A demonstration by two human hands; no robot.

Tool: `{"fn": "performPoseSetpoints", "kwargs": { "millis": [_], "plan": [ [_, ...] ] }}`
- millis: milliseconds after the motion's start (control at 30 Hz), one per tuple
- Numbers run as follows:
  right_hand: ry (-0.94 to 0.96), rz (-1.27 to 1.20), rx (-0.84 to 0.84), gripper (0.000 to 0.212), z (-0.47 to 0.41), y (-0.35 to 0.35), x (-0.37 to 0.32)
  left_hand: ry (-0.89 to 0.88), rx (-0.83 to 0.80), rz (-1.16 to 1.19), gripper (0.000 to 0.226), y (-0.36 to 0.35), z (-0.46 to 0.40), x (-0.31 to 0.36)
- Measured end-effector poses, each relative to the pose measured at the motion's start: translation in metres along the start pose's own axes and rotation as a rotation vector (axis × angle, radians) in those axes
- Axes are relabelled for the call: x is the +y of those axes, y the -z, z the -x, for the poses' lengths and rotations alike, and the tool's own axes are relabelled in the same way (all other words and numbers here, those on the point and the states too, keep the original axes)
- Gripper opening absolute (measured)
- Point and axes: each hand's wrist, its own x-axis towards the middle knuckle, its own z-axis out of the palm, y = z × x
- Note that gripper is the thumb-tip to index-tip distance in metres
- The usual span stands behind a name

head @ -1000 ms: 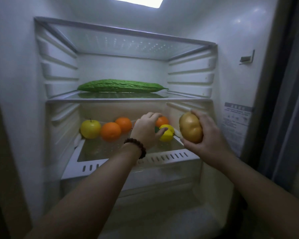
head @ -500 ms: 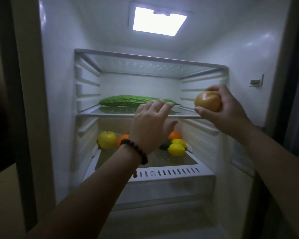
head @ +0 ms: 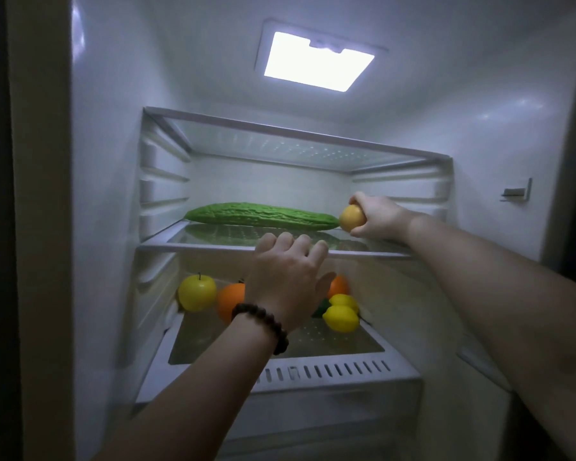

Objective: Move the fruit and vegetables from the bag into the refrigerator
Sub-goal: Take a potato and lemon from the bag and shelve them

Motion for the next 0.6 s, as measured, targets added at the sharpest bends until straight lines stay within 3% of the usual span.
{"fn": "performPoseSetpoints", "kwargs": {
  "millis": [300, 600],
  "plan": [
    [0.069, 0.248, -0.068, 0.067, -0.044, -0.02, 0.006, 0.026, 0.037, 0.008, 0.033, -0.004, 0.001, 0.0],
    [0.022, 0.209, -0.107, 0.081, -0.037, -0.018, 0.007, 0.024, 0.022, 0.015, 0.034, -0.006, 0.001, 0.001]
  ]
}}
